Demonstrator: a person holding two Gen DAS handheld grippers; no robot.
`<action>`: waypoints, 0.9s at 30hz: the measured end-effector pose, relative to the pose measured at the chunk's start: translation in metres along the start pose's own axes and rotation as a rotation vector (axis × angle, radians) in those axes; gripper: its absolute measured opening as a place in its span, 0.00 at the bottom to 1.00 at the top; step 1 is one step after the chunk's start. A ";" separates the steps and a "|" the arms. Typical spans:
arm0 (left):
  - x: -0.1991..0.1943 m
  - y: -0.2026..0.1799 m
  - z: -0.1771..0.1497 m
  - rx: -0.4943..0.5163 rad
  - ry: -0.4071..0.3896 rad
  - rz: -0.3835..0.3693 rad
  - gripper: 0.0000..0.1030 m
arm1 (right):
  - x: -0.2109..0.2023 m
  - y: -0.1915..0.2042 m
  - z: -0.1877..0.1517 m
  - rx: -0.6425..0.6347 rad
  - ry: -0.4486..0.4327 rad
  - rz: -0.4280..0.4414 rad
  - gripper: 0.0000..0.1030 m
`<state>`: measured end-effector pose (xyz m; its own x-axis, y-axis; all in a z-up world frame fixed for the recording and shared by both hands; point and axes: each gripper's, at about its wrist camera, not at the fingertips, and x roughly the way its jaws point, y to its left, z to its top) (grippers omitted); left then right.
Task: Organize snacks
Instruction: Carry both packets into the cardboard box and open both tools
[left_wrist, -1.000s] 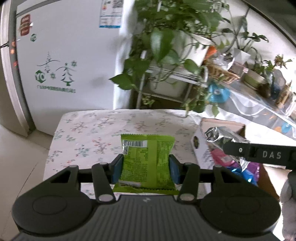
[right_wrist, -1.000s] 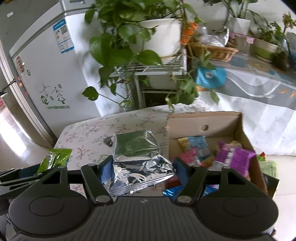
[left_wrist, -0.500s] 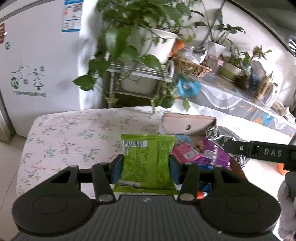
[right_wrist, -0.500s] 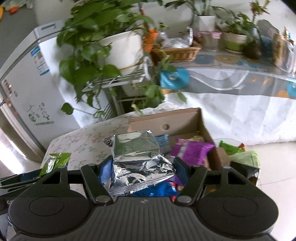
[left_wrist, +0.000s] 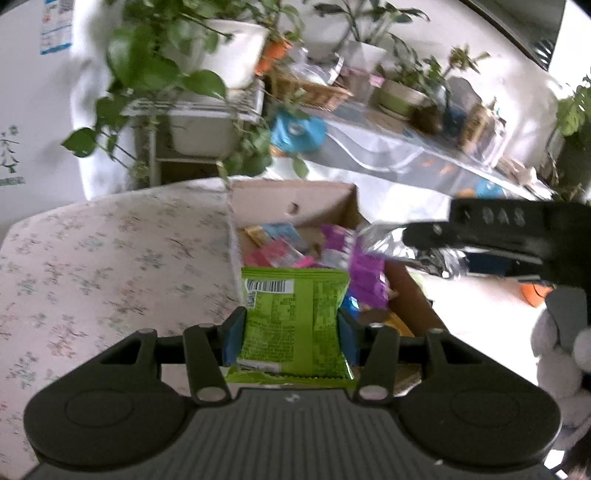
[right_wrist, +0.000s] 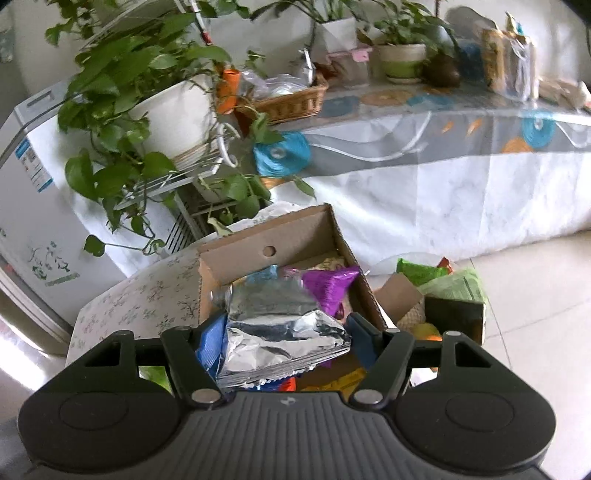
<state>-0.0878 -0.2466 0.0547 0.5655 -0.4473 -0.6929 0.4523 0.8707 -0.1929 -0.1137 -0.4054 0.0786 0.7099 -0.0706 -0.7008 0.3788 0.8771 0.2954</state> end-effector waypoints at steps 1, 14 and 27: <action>0.002 -0.004 -0.001 0.005 0.004 -0.006 0.49 | 0.001 -0.002 0.000 0.007 0.001 -0.003 0.73; 0.037 -0.029 -0.008 -0.014 0.052 0.007 0.72 | 0.003 -0.009 0.001 0.073 0.011 0.011 0.70; 0.018 -0.027 -0.012 0.006 0.098 0.158 0.92 | 0.008 0.001 0.001 0.030 0.035 -0.030 0.94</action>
<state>-0.0984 -0.2752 0.0392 0.5602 -0.2831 -0.7785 0.3678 0.9271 -0.0724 -0.1074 -0.4052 0.0739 0.6769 -0.0794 -0.7318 0.4177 0.8600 0.2930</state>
